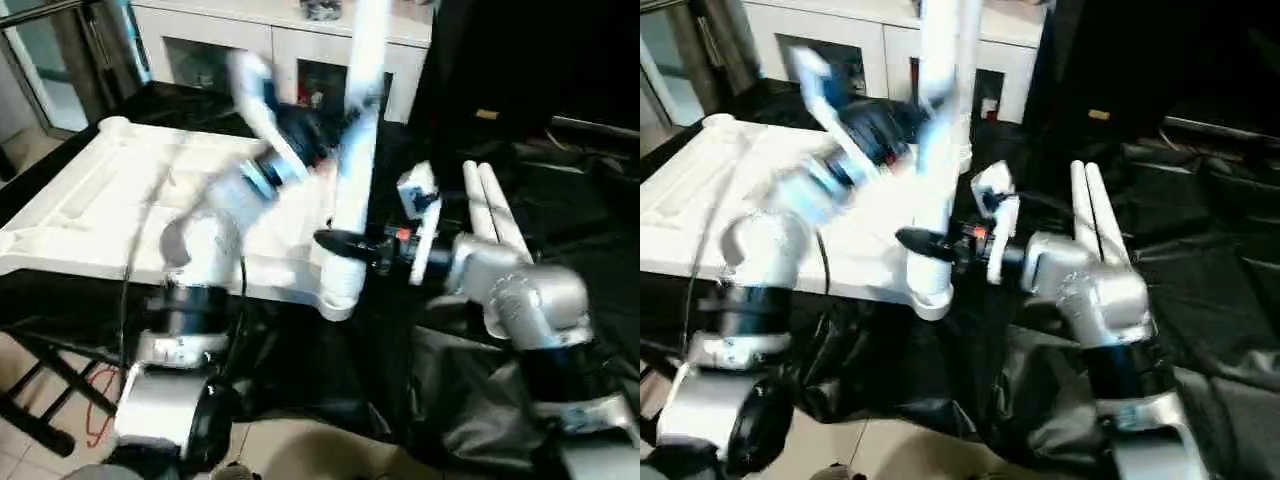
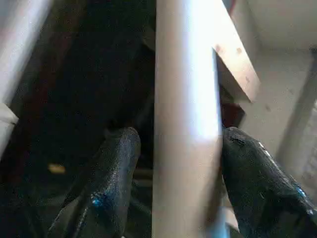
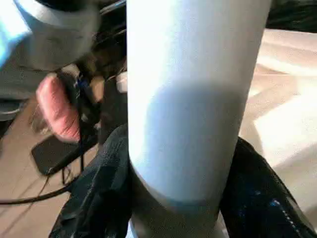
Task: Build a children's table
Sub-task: Pick table leg
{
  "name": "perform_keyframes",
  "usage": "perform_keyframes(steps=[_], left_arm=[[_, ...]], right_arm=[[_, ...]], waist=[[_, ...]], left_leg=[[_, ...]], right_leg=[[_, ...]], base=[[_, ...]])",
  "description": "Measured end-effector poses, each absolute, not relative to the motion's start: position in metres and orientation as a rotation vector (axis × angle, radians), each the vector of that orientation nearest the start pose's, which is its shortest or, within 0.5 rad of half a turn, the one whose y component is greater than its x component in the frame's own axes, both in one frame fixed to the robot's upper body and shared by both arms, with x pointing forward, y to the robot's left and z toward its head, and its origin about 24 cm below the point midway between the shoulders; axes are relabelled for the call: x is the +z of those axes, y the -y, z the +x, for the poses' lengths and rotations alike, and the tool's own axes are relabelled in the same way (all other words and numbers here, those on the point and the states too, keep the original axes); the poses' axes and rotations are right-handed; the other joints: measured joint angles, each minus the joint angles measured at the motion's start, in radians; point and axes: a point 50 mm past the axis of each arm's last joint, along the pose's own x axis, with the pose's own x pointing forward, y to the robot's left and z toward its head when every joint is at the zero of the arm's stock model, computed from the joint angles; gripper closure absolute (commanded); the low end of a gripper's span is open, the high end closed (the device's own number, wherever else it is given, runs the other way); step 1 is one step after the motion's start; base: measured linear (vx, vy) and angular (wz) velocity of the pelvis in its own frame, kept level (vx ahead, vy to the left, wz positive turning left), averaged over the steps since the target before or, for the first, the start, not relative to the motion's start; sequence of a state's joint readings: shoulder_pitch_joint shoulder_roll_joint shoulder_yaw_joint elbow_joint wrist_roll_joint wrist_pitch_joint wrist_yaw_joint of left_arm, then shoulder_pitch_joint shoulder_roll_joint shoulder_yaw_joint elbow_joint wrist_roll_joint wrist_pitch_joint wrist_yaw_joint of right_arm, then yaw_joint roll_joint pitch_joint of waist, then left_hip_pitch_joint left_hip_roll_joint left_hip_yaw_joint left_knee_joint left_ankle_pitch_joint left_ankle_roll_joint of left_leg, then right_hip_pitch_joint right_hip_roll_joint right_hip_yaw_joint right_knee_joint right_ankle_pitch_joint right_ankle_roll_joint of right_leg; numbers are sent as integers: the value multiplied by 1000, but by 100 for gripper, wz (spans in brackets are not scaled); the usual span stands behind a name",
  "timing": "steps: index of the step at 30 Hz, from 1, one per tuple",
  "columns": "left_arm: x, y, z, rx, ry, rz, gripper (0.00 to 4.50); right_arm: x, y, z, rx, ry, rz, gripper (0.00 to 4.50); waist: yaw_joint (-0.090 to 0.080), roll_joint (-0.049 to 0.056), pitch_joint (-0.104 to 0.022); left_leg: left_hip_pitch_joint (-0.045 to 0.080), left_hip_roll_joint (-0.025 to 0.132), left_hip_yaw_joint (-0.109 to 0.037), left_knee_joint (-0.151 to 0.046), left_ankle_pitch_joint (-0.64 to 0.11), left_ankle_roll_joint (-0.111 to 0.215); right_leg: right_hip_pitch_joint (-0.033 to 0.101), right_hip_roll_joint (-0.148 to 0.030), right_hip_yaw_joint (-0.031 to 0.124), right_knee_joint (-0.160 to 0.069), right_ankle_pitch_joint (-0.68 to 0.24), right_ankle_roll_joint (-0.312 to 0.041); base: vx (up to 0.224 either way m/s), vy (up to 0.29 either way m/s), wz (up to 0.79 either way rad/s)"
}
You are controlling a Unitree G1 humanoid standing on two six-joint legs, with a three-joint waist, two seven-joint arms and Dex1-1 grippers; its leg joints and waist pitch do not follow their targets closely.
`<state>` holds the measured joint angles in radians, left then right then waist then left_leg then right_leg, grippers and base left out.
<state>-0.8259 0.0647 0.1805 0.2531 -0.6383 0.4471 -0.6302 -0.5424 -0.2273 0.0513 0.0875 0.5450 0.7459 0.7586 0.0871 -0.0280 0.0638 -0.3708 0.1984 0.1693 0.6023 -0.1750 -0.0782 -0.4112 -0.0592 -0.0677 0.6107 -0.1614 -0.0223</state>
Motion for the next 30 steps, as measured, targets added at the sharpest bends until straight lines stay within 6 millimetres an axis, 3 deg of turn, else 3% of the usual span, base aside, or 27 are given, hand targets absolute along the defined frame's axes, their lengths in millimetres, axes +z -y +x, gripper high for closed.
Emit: perform_keyframes(steps=[3,10,14,21,30], left_arm=[[202,-109,353,-902,214,-372,170],[165,-121,353,-917,61,-138,170],[150,-128,362,-807,-14,-125,170],[176,-90,364,-898,78,-197,170],[188,-76,354,-1021,132,-252,170]], right_arm=[[124,102,319,957,-210,276,262],[113,104,326,794,-166,276,262],[105,107,323,769,-161,268,262],[104,100,321,809,-152,242,262],[104,104,321,806,-140,227,262]], waist=[[0,0,0],[4,1,0],[2,1,0],[2,1,0],[0,1,0]], left_leg=[[1,0,0,-1,0,0],[0,0,0,-1,0,0],[0,0,0,-1,0,0],[1,0,0,-1,0,0],[1,0,1,-1,0,0]], right_leg=[[0,0,0,0,-2,4],[1,0,0,0,-2,4],[1,0,1,0,-2,3],[2,0,1,0,1,-1],[1,0,1,-1,0,0]], base=[[0,0,0],[0,0,0],[0,0,0],[0,0,0],[0,0,0]])
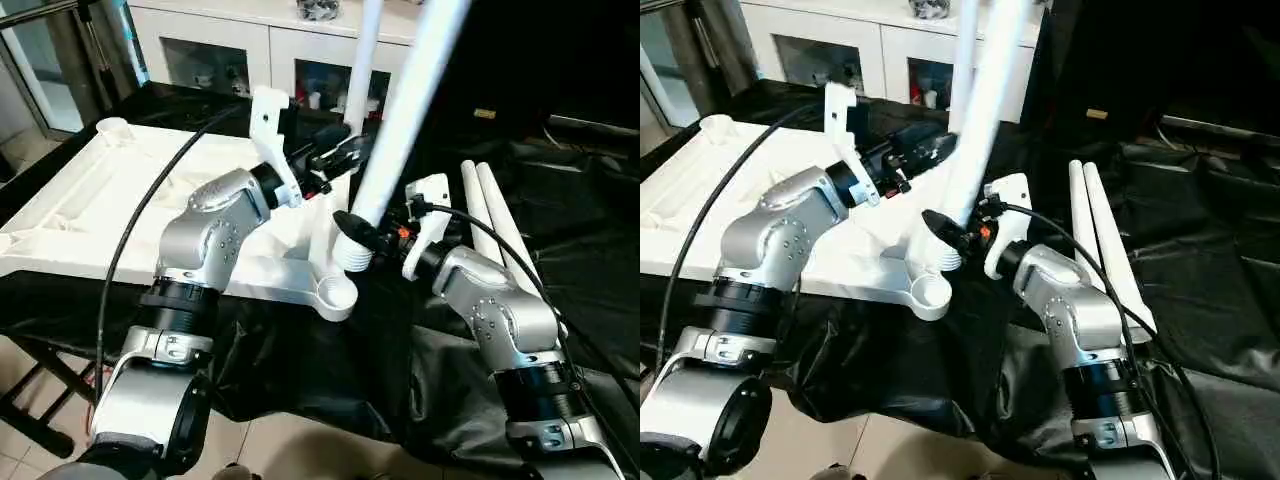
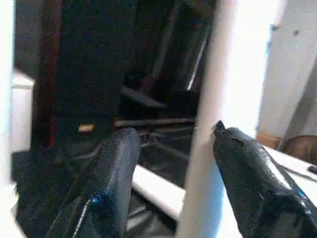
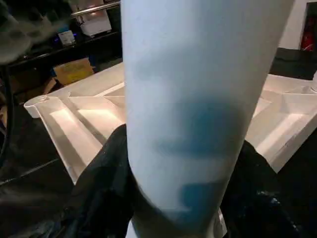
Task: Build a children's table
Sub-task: Pick table leg
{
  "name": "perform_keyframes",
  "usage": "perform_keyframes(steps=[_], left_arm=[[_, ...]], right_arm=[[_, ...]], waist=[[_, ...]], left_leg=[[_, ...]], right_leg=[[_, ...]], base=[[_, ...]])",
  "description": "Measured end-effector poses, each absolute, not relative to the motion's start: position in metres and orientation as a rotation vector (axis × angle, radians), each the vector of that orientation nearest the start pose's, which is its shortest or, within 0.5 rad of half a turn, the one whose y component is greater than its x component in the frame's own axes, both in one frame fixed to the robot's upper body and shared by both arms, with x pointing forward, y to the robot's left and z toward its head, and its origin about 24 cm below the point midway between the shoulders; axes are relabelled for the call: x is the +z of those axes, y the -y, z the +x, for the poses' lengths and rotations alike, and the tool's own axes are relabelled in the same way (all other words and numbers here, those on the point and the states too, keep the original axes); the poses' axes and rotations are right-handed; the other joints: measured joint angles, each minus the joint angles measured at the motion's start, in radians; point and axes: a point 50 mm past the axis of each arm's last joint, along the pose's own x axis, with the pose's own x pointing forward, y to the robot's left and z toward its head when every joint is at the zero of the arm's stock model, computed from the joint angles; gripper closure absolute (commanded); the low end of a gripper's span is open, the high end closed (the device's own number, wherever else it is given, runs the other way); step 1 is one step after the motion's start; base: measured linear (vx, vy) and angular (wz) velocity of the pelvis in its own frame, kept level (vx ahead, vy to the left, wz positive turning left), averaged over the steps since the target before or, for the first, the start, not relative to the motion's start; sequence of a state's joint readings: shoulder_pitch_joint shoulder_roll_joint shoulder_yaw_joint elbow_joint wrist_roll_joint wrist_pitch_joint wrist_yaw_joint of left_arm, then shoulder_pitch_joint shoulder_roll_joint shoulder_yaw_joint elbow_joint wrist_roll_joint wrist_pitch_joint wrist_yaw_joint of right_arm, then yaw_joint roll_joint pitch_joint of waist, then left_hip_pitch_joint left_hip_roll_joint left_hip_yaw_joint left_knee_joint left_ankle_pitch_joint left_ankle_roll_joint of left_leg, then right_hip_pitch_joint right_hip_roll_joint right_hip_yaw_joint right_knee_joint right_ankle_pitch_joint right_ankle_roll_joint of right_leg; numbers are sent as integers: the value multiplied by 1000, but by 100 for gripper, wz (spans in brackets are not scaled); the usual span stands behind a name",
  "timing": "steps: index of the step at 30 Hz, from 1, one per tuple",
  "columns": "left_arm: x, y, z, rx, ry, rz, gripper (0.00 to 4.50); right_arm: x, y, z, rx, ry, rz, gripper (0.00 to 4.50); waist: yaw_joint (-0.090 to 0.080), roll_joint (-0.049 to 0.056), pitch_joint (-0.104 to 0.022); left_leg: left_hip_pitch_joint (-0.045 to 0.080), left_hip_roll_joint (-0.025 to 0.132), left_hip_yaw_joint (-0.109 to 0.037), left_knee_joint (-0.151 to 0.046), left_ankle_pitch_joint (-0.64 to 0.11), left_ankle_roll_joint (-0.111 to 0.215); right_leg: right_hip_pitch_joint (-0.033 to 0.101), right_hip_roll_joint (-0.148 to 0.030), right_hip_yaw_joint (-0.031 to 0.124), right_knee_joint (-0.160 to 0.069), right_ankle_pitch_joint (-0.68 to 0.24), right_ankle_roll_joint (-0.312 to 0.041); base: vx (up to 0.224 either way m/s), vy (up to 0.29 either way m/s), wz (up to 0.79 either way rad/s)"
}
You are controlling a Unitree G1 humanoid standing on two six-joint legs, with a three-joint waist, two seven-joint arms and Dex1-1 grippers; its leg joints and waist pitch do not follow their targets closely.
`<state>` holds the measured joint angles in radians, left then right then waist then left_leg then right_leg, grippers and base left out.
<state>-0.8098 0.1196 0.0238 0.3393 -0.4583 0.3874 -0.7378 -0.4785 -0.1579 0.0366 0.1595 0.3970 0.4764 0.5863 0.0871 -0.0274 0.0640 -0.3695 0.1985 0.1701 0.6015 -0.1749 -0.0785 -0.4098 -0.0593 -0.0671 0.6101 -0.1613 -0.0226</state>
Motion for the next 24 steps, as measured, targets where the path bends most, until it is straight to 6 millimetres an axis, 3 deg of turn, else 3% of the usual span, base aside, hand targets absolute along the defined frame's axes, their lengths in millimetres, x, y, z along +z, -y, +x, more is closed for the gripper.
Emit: perform_keyframes(steps=[8,15,24], left_arm=[[187,-81,355,-1002,133,-257,170],[177,-87,365,-873,79,-290,170],[181,-77,360,-940,93,-282,170]], right_arm=[[104,104,321,814,-143,221,262],[103,99,319,846,-146,214,262],[104,100,319,850,-145,210,262]], waist=[[0,-1,0],[0,-1,0],[1,-1,0]], left_leg=[[0,0,0,0,0,0],[0,0,0,0,0,0],[-1,0,0,0,0,0]], right_leg=[[0,0,0,0,-2,4],[0,0,0,0,-2,4],[0,0,0,0,-3,4]], base=[[0,0,0],[0,0,0],[0,0,0]])
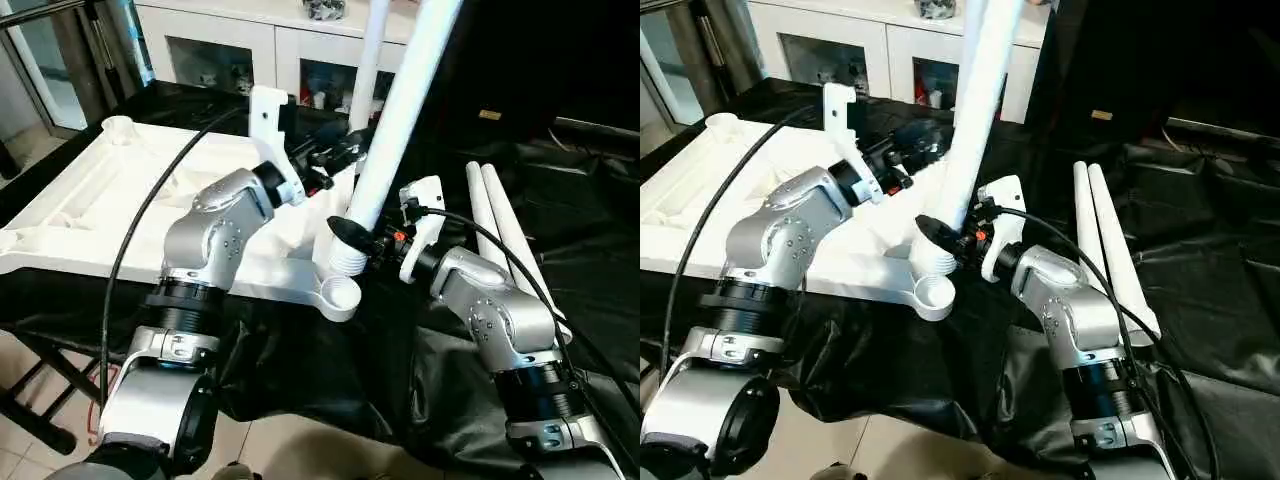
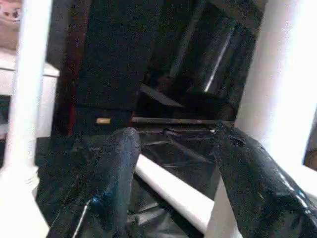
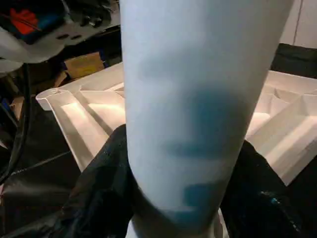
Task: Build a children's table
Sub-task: Pick table leg
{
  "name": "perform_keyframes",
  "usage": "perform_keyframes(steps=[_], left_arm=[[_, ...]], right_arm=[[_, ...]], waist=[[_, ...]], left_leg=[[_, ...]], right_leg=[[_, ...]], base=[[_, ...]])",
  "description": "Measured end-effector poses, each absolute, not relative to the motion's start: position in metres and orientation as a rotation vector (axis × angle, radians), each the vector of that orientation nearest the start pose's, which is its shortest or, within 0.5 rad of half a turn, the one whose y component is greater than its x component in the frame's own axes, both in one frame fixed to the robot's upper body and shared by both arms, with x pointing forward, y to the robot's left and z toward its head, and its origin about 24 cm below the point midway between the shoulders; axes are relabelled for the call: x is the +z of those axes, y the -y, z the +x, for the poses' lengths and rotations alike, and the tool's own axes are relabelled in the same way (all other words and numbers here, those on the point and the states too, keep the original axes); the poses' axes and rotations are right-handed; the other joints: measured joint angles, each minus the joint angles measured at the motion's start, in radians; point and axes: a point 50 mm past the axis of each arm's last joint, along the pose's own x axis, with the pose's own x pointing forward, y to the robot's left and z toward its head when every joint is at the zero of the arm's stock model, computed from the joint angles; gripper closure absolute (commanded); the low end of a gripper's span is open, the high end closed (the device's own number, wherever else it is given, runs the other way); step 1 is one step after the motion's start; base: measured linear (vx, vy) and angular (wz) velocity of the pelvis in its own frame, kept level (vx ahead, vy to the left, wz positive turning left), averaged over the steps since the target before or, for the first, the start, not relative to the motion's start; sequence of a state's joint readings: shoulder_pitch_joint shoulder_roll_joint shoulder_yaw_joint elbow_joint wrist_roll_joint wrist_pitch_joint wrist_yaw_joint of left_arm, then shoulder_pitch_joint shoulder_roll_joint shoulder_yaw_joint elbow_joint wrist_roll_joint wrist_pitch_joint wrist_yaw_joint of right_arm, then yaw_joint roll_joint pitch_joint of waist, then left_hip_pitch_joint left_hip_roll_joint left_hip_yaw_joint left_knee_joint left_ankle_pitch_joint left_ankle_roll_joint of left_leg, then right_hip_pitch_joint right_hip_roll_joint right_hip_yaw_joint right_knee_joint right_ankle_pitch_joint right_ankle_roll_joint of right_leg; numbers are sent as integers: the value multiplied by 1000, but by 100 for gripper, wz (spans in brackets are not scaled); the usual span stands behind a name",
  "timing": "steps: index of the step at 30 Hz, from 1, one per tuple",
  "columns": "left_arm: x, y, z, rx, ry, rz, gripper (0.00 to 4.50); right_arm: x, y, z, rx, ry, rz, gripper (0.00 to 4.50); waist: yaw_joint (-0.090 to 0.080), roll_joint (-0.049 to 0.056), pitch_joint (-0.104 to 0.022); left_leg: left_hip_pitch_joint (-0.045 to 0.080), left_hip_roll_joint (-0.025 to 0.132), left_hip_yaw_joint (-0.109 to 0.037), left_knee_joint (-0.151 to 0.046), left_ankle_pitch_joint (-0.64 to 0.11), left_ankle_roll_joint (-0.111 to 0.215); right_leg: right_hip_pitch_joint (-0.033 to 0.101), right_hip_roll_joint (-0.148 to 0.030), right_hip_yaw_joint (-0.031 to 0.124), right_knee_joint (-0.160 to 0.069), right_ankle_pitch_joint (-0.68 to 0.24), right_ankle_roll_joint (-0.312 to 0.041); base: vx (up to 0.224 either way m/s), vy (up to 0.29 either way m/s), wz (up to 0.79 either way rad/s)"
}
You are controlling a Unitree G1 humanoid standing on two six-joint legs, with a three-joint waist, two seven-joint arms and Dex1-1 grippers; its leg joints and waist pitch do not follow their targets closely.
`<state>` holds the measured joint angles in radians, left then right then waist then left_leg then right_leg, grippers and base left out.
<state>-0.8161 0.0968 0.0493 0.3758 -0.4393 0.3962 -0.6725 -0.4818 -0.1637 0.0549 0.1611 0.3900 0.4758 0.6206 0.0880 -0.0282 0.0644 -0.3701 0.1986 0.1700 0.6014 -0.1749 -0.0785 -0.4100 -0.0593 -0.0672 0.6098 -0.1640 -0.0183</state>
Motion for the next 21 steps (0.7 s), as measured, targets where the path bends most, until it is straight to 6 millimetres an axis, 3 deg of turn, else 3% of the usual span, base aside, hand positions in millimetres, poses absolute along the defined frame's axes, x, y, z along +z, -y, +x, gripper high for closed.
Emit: perform_keyframes(steps=[21], left_arm=[[182,-74,357,-985,95,-269,170]], right_arm=[[104,101,319,856,-145,203,262]], waist=[[0,0,0]], left_leg=[[0,0,0,0,0,0]], right_leg=[[0,0,0,0,0,0]], base=[[0,0,0]])
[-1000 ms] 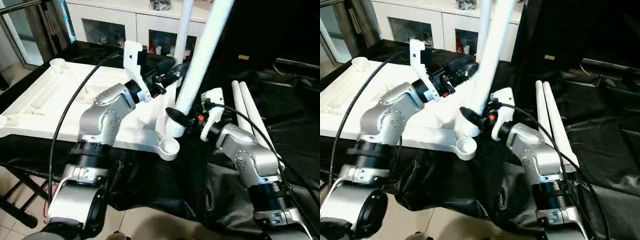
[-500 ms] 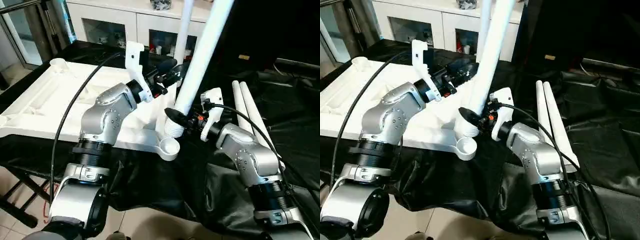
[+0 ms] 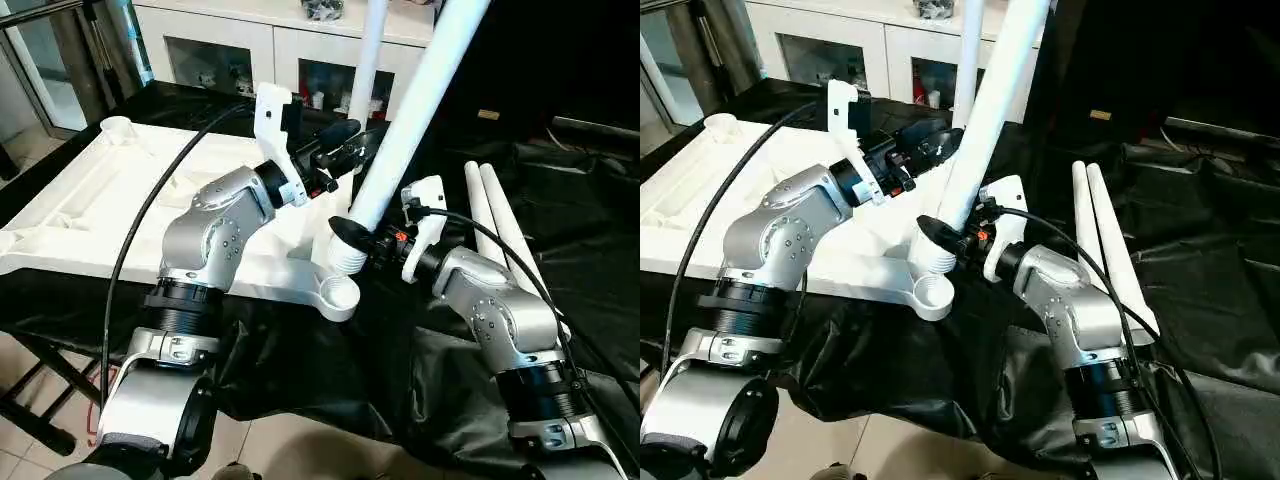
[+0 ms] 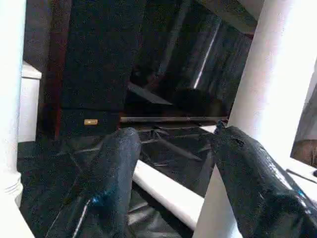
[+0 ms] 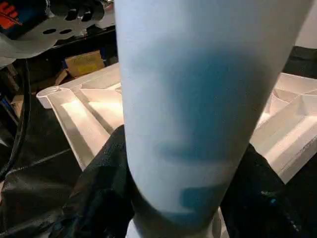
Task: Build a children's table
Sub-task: Pick table leg
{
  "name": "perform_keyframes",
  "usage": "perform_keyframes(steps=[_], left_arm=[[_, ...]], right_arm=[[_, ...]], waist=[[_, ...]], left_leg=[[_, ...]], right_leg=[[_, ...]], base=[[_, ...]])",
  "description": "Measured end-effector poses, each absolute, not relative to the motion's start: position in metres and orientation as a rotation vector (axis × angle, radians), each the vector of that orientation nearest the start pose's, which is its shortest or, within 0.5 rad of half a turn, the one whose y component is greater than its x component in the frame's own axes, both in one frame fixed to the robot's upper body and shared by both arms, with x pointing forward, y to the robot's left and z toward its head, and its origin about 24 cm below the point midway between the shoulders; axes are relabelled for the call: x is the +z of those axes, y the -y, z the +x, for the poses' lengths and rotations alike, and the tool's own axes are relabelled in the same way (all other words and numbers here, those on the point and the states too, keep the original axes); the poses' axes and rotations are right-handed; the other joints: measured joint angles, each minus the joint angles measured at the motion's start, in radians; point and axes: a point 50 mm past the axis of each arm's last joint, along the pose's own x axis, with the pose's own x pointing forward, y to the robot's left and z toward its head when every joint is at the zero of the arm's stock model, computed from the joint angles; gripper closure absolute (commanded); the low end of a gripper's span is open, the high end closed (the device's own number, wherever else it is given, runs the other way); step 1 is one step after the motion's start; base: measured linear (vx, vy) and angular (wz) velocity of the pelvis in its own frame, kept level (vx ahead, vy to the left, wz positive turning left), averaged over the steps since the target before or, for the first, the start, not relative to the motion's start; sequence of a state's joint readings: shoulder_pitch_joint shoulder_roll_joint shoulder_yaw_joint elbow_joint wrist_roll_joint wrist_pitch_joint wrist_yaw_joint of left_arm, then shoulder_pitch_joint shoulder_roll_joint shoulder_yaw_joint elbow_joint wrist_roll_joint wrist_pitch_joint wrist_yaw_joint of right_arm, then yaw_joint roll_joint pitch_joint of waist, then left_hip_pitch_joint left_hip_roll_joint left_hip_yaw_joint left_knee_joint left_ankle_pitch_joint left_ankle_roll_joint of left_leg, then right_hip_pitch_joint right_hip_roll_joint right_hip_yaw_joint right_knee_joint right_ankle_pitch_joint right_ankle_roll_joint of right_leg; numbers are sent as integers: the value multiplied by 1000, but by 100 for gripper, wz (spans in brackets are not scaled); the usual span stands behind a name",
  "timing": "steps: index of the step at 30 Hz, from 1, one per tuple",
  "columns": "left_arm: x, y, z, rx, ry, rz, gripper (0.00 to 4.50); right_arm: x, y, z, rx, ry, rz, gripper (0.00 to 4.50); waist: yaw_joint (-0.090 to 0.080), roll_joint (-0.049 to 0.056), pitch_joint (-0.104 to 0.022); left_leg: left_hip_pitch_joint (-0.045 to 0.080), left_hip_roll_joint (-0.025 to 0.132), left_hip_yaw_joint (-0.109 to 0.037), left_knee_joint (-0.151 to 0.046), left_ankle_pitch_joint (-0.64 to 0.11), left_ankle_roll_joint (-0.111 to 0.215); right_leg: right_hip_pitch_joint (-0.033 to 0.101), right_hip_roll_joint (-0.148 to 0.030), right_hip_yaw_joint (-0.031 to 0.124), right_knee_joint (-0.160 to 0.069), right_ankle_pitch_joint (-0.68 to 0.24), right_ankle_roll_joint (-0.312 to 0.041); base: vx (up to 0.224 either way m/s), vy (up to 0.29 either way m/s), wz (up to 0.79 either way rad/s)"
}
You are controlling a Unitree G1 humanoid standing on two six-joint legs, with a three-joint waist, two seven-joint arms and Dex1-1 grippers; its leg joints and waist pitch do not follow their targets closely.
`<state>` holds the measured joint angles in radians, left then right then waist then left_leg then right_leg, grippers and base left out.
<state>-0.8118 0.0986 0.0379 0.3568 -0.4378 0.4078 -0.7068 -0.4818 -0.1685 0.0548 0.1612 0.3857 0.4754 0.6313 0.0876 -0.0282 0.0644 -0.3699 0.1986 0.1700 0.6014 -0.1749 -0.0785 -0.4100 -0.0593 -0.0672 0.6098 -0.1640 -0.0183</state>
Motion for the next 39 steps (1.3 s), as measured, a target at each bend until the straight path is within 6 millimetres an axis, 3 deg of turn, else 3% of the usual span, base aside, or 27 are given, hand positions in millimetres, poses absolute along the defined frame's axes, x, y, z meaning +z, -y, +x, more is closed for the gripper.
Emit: perform_keyframes(steps=[7,12,18,22,29,39], left_arm=[[184,-93,363,-922,127,-211,170],[183,-124,360,-977,120,-32,170],[128,-134,340,-1188,-139,232,170],[110,-140,333,-1273,-239,340,170],[79,-159,332,-1309,-392,546,223],[76,-167,338,-1343,-438,648,299]], right_arm=[[103,107,325,775,-151,175,262],[95,119,333,662,-181,143,262],[92,130,337,577,-169,143,262],[94,130,337,571,-140,124,262],[95,128,336,562,-91,84,262],[88,124,328,634,-117,66,262]], waist=[[-3,0,0],[-6,1,0],[-1,-1,0],[-2,-1,0],[-3,-1,0],[-2,-1,0]], left_leg=[[0,0,0,0,0,0],[1,0,0,-2,0,0],[-1,0,2,-2,0,0],[-1,0,2,-3,0,0],[1,0,2,-3,0,0],[1,0,2,-3,0,0]], right_leg=[[0,0,0,0,0,0],[-1,0,0,0,0,0],[-3,0,1,0,-1,0],[-3,0,2,0,0,-1],[-3,0,2,1,-1,0],[-3,0,2,1,1,-3]], base=[[0,0,0],[0,0,0],[0,0,0],[0,0,0],[0,0,0],[0,0,0]])
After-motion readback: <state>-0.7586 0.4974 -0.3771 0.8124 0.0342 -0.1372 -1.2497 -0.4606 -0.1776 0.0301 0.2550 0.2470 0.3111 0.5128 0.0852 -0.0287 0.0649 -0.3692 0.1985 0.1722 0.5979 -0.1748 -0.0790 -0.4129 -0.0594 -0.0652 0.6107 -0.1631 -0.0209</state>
